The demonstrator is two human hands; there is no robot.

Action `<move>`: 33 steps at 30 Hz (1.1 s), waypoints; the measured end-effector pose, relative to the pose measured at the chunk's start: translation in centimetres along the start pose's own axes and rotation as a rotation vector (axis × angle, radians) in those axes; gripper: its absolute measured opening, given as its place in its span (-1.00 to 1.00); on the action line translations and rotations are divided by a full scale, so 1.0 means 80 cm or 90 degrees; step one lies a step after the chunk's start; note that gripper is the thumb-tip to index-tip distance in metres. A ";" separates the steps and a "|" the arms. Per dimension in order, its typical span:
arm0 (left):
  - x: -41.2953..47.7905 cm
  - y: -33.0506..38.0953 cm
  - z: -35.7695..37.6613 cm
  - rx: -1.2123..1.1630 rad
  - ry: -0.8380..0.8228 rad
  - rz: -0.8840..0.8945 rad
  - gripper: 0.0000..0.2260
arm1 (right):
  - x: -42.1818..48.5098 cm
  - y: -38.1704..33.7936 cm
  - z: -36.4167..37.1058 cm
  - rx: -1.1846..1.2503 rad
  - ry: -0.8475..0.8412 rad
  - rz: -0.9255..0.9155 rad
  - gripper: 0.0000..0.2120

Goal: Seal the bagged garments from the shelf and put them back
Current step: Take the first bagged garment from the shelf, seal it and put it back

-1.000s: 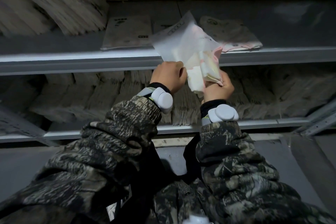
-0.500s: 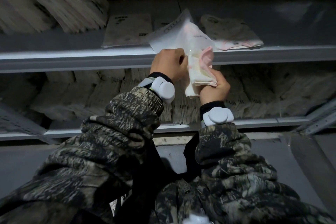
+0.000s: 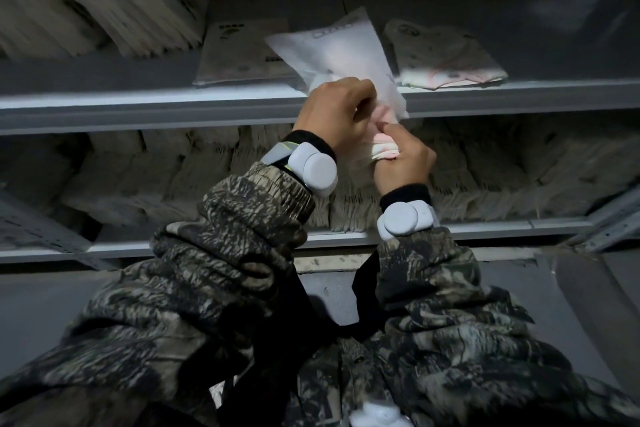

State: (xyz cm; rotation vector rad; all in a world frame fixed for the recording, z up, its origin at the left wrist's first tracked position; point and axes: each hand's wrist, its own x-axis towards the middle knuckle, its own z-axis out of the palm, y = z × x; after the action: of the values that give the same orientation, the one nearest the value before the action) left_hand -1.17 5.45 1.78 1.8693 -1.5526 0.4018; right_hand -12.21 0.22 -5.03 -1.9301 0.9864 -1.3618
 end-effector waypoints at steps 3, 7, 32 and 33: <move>-0.005 0.009 0.004 -0.014 0.003 0.015 -0.92 | -0.001 -0.006 -0.001 0.055 0.030 0.070 -0.77; -0.015 0.012 0.004 -0.007 0.021 -0.007 -0.88 | -0.001 -0.012 -0.002 0.068 0.047 0.168 -0.66; -0.064 0.037 0.008 -0.007 -0.080 -0.118 -0.74 | 0.010 -0.020 0.015 0.392 0.164 0.404 -0.61; -0.063 0.036 0.010 0.000 -0.081 -0.131 -0.73 | 0.009 -0.024 0.014 0.403 0.152 0.417 -0.59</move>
State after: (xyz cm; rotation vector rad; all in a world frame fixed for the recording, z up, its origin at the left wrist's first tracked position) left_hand -5.25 8.49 -1.05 2.0649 -1.4221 0.1933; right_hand -10.57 0.76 -3.49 -0.8856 1.0103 -1.3004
